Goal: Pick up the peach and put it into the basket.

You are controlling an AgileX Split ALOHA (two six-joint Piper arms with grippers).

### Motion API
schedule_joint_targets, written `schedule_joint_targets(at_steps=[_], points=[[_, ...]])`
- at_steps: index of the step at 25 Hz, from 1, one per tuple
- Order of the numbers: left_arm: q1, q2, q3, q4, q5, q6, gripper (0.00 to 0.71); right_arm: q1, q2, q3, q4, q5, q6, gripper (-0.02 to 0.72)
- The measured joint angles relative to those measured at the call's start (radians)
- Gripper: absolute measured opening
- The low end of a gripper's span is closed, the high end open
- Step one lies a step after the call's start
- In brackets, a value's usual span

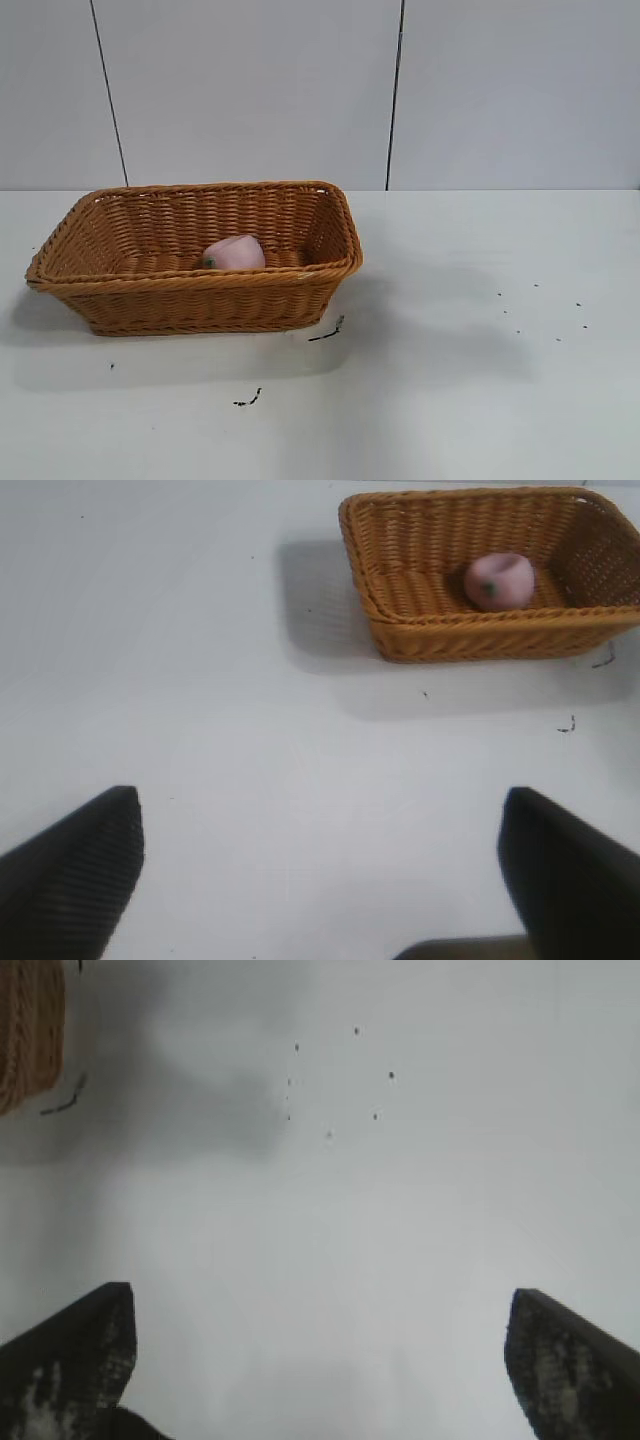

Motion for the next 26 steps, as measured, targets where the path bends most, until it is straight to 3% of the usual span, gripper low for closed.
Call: schedule_joint_targets(at_steps=[6, 13, 26], points=[[0.0, 0.0, 0.0, 0.0, 0.0, 0.0, 0.693, 0.0, -0.365, 0.216, -0.002, -0.039, 0.0, 0.696], [0.0, 0.0, 0.0, 0.0, 0.0, 0.0, 0.693, 0.0, -0.616, 0.235, -0.005, -0.074, 0.004, 0.696], [0.0, 0.0, 0.0, 0.0, 0.0, 0.0, 0.693, 0.0, -0.683, 0.236, -0.005, -0.074, 0.004, 0.696]])
